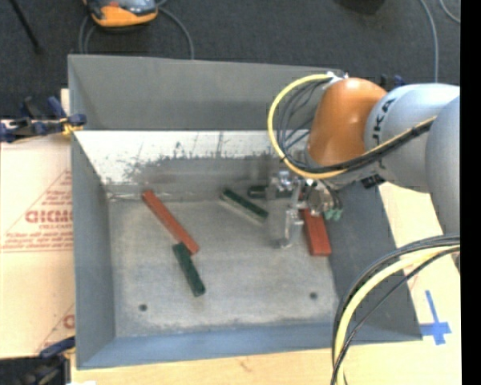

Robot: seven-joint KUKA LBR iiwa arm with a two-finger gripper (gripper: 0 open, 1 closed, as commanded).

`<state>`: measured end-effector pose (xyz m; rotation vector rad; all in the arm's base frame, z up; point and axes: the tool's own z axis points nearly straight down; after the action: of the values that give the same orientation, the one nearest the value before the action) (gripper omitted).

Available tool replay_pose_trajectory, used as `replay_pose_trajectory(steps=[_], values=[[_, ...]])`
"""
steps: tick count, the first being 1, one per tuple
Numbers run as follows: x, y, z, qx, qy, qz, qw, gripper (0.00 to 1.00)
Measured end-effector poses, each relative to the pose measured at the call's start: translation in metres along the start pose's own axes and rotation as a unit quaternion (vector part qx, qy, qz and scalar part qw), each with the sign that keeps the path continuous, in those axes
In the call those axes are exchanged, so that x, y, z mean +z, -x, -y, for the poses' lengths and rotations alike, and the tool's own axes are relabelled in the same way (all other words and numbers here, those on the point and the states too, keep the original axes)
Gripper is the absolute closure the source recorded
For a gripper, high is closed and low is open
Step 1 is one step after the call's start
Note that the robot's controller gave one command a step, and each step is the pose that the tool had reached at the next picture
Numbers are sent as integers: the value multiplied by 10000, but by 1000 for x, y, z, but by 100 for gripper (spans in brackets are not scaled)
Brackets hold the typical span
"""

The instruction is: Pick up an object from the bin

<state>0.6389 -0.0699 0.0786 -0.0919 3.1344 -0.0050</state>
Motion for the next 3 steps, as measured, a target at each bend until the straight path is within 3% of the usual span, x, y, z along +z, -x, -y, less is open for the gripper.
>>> replay_pose_trajectory(steps=[2,3], values=[[0,0,-2,51,2,1,10000,0],[3,-16,10,-46,-4,4,10000,0]])
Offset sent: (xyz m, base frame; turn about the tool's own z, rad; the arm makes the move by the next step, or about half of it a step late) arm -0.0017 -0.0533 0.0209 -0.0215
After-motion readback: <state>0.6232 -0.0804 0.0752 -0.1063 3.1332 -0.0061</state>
